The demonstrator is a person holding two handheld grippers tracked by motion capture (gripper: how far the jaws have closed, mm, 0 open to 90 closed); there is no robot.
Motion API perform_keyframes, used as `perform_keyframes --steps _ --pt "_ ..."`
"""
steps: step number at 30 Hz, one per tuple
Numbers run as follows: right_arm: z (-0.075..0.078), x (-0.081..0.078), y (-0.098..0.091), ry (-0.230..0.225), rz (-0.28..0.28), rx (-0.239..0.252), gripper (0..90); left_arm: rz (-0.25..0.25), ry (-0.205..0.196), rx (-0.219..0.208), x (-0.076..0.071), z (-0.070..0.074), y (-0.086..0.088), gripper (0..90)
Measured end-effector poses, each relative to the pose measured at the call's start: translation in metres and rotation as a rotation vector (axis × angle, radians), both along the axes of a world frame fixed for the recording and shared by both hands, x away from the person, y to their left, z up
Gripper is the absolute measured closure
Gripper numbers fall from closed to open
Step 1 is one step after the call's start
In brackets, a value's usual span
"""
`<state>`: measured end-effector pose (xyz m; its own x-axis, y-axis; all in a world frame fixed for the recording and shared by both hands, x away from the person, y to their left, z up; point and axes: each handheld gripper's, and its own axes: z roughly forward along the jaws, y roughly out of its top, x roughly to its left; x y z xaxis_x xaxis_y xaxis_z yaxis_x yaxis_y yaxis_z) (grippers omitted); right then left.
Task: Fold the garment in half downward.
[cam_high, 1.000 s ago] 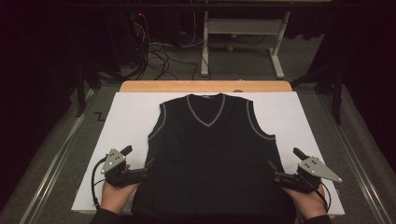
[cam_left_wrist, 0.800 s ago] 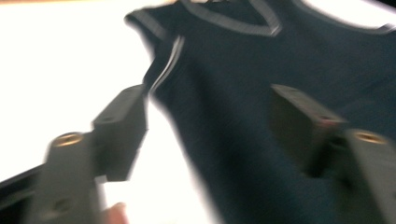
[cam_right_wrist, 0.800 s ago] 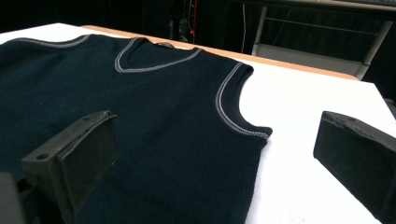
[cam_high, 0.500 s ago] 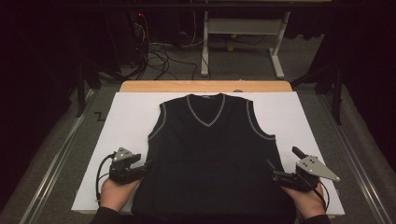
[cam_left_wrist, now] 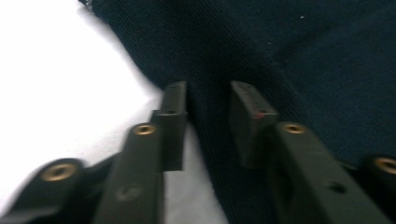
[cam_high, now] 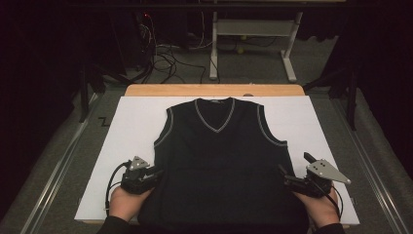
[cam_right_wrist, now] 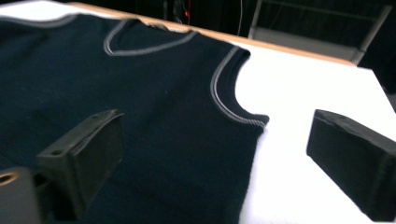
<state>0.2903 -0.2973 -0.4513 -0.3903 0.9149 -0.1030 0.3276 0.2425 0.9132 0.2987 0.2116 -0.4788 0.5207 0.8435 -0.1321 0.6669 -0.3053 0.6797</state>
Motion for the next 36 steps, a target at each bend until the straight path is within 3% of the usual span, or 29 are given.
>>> perform_keyframes --steps 1,2,3,4,5,6,7,9,11,16,17,18,19,20,23,28,33,36 --pt "0.0 0.006 -0.001 0.058 -0.023 -0.011 19.8 0.002 0.001 -0.021 0.0 0.0 0.003 79.7" --pt "0.0 0.006 -0.001 0.058 -0.023 -0.011 19.8 0.002 0.001 -0.021 0.0 0.0 0.003 80.6" --pt "-0.001 0.015 -0.003 0.134 -0.038 -0.028 29.0 0.012 0.003 -0.027 0.0 0.0 0.004 81.2" --pt "-0.001 0.015 -0.003 0.134 -0.038 -0.028 29.0 0.017 0.003 -0.022 0.0 0.0 0.006 81.2" --pt "-0.003 0.024 -0.005 0.219 -0.046 -0.016 34.1 0.035 -0.009 -0.006 0.0 0.002 0.01 81.5" --pt "-0.003 0.024 -0.005 0.219 -0.046 -0.016 34.1 0.035 -0.009 -0.006 0.0 0.002 0.01 81.6" --pt "-0.008 0.032 -0.006 0.308 -0.053 -0.019 37.1 0.054 -0.015 -0.013 -0.001 0.003 0.016 81.6" --pt "-0.01 0.035 -0.006 0.32 -0.048 -0.03 38.4 0.065 -0.018 -0.011 -0.001 0.003 0.019 81.6" --pt "-0.015 0.043 -0.004 0.365 -0.045 -0.047 42.5 0.083 -0.017 -0.017 -0.002 0.004 0.026 81.6" --pt "-0.016 0.047 -0.002 0.373 -0.047 -0.055 52.6 0.09 0.0 -0.019 -0.003 0.0 0.031 81.6" --pt "-0.016 0.046 -0.001 0.371 -0.032 -0.057 62.8 0.087 0.0 -0.016 -0.003 0.001 0.03 81.6" --pt "-0.016 0.046 -0.001 0.371 -0.032 -0.057 62.8 0.086 -0.002 -0.011 -0.003 0.001 0.03 81.6" --pt "-0.016 0.046 -0.001 0.37 -0.013 -0.056 73.0 0.083 -0.005 -0.006 -0.003 0.001 0.028 81.6" --pt "-0.016 0.046 -0.001 0.37 -0.013 -0.056 73.0 0.083 -0.005 -0.006 -0.003 0.001 0.028 81.6" --pt "-0.016 0.043 0.001 0.362 0.018 -0.062 84.8 0.077 -0.007 -0.004 -0.004 0.001 0.029 81.8" --pt "-0.017 0.033 -0.003 0.336 0.027 -0.074 86.4 0.063 -0.015 -0.022 -0.013 0.004 0.032 82.1" --pt "-0.017 0.016 -0.017 0.336 0.037 -0.034 86.7 0.043 -0.023 -0.038 -0.023 0.009 0.033 82.2" --pt "-0.016 0.011 -0.02 0.336 0.028 -0.034 86.7 0.04 -0.019 -0.041 -0.026 0.009 0.034 82.2"
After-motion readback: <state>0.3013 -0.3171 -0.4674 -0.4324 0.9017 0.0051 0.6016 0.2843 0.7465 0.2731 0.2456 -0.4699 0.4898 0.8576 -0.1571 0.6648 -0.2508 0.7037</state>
